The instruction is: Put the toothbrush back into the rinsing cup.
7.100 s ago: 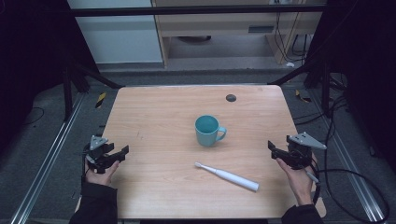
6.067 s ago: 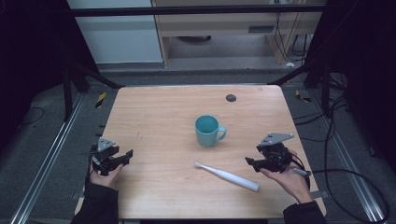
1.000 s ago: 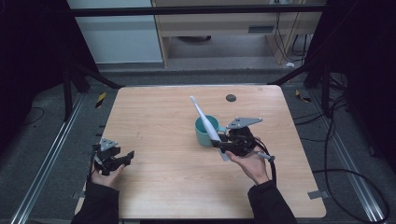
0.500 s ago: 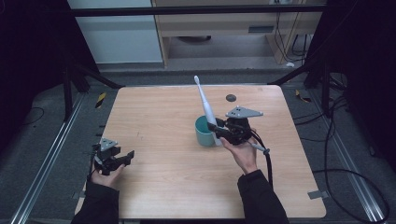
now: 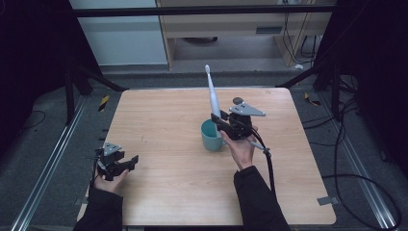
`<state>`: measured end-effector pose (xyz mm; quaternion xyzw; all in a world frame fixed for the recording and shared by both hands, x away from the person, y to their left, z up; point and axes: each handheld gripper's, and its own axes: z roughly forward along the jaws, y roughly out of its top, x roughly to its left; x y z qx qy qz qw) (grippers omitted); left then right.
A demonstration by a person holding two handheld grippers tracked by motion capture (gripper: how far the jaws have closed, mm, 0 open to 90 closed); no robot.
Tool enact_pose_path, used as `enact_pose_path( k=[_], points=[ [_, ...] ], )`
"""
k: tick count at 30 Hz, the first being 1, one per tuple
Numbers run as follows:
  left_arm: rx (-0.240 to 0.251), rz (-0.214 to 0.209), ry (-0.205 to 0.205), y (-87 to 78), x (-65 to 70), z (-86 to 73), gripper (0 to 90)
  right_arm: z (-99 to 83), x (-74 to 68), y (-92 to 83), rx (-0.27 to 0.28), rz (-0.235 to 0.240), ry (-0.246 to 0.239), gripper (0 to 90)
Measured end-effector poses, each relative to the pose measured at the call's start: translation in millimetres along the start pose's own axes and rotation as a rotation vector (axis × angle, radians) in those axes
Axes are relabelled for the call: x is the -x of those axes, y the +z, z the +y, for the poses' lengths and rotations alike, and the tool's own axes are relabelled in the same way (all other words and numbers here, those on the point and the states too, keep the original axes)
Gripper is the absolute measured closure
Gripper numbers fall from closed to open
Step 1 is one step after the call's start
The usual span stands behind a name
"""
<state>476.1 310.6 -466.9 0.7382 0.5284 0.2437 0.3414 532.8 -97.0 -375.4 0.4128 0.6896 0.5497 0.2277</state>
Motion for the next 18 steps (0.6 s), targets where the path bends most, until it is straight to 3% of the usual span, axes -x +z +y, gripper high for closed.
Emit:
enact_pose_path(
  k=[10,18],
  points=[
    [0.006,0.002,-0.001,-0.7,-0.5,0.1,37.8,-0.2,-4.1,22.2,0.045,-0.055,0.014,66.2],
    [0.011,0.002,-0.002,-1.3,-0.2,0.2,38.1,-6.6,-1.1,36.1,0.020,-0.091,0.025,66.2]
  ],
)
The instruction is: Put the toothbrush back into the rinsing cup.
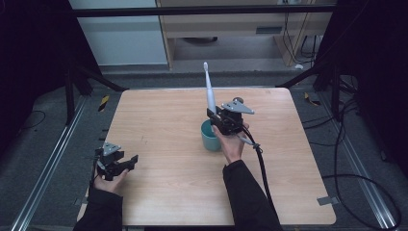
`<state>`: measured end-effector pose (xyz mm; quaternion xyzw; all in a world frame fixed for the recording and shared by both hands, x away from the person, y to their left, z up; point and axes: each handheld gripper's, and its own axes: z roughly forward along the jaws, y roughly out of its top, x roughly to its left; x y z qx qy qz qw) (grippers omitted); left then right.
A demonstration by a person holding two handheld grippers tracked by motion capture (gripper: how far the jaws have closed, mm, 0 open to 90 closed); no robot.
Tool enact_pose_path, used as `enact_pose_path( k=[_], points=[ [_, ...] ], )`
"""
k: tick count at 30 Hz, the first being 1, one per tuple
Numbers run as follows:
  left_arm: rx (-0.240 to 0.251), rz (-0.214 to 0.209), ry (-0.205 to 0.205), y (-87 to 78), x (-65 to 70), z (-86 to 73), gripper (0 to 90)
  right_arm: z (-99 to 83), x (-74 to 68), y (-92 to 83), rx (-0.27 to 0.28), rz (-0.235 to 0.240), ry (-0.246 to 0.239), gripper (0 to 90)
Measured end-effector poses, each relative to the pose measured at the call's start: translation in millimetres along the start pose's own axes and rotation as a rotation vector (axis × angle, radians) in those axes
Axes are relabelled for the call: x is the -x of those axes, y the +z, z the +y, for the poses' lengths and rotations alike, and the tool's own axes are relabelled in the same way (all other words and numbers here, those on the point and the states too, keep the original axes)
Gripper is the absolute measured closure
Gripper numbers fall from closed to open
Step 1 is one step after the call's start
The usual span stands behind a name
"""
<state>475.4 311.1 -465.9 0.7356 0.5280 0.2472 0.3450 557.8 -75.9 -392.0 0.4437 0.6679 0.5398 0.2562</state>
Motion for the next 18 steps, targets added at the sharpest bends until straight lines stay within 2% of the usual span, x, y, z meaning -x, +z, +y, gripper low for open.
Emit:
enact_pose_path(
  k=[12,18],
  points=[
    [0.008,0.000,-0.001,-1.5,0.1,0.5,38.4,-13.9,-3.1,14.9,-0.044,-0.027,-0.001,66.1],
    [0.007,0.000,-0.001,-1.5,-0.3,0.4,38.4,-20.6,-4.5,18.4,-0.082,-0.043,-0.013,66.1]
  ],
)
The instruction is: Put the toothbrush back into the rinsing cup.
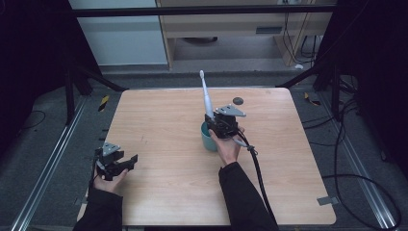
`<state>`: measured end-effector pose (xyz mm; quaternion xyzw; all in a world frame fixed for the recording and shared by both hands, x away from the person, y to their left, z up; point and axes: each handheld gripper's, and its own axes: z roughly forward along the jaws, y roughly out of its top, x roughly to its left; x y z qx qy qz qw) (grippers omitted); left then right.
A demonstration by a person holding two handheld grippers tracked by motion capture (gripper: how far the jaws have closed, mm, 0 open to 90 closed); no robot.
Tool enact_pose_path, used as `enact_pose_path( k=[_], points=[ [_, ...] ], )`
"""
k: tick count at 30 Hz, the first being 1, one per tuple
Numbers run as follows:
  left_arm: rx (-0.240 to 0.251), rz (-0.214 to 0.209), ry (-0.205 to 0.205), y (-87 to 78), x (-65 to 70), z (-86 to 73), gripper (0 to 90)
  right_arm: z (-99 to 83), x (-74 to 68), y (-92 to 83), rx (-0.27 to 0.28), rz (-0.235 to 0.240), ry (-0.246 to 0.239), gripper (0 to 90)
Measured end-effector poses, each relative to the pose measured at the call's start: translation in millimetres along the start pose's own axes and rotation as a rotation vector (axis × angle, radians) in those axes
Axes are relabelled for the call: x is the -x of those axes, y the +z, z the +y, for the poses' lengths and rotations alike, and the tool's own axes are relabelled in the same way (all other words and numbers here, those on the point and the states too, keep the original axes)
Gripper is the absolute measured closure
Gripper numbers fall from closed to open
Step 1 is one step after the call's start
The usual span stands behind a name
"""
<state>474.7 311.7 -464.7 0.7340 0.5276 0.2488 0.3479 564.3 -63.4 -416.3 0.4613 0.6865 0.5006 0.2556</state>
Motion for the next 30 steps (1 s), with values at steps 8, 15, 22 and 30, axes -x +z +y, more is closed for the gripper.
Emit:
enact_pose_path(
  k=[8,15,22,30],
  points=[
    [0.000,0.001,0.001,0.1,-0.1,0.1,38.6,-12.5,2.3,7.8,-0.047,-0.013,0.008,66.1],
    [0.001,0.001,0.001,0.2,0.4,0.1,38.7,-18.0,3.4,9.7,-0.085,-0.023,-0.003,66.0],
    [0.000,0.001,0.001,0.2,0.2,0.1,38.8,-21.6,3.2,12.6,-0.127,-0.033,-0.020,65.8],
    [-0.001,0.000,0.001,0.6,0.5,0.1,38.8,-21.1,3.4,12.5,-0.148,-0.038,-0.032,65.2]
  ],
)
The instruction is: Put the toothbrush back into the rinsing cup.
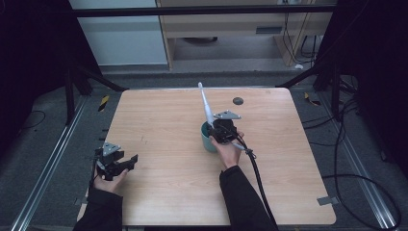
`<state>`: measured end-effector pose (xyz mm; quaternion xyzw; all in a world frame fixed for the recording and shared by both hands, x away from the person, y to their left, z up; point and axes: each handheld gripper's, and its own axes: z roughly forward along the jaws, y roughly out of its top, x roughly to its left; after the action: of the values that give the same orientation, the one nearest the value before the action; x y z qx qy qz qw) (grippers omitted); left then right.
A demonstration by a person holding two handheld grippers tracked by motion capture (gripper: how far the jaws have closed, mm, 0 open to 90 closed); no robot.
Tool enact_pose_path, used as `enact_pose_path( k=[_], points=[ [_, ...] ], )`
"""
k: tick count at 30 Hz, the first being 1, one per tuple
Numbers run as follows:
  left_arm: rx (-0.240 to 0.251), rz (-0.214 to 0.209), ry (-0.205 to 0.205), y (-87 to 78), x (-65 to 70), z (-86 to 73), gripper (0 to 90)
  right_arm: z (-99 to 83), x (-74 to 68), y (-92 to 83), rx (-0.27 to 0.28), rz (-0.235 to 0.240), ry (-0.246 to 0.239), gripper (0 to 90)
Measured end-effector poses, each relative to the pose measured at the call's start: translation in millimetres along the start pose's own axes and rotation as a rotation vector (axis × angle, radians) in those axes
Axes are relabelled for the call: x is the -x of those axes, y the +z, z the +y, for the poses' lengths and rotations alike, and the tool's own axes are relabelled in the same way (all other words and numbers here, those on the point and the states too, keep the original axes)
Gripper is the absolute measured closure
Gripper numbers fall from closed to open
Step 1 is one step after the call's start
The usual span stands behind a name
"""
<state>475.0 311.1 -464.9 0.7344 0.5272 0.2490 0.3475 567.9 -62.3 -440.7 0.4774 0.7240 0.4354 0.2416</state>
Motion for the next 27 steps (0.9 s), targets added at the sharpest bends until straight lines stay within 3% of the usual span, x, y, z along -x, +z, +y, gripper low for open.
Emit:
enact_pose_path(
  k=[8,13,17,20,22,27],
  points=[
    [-0.001,0.000,0.000,0.0,-0.1,0.0,38.8,3.6,0.1,-6.3,0.014,0.009,0.001,60.6],
    [0.002,-0.001,-0.002,-0.7,-0.4,-0.1,38.7,9.1,-0.1,-20.8,0.060,-0.003,-0.029,37.8],
    [0.003,-0.001,-0.002,-1.2,-0.6,0.0,38.6,10.8,5.1,-42.4,0.086,0.009,-0.065,24.2],
    [0.002,0.000,-0.003,-1.0,-0.7,-0.2,38.5,7.4,11.8,-61.1,0.095,0.014,-0.077,21.4],
    [0.002,0.001,-0.001,-1.1,-0.1,-0.3,38.4,1.6,20.1,-76.3,0.094,0.038,-0.057,19.7],
    [0.004,0.003,0.005,-1.4,1.0,-0.3,39.0,-15.6,40.7,-106.4,0.086,0.014,-0.040,18.3]
  ],
)
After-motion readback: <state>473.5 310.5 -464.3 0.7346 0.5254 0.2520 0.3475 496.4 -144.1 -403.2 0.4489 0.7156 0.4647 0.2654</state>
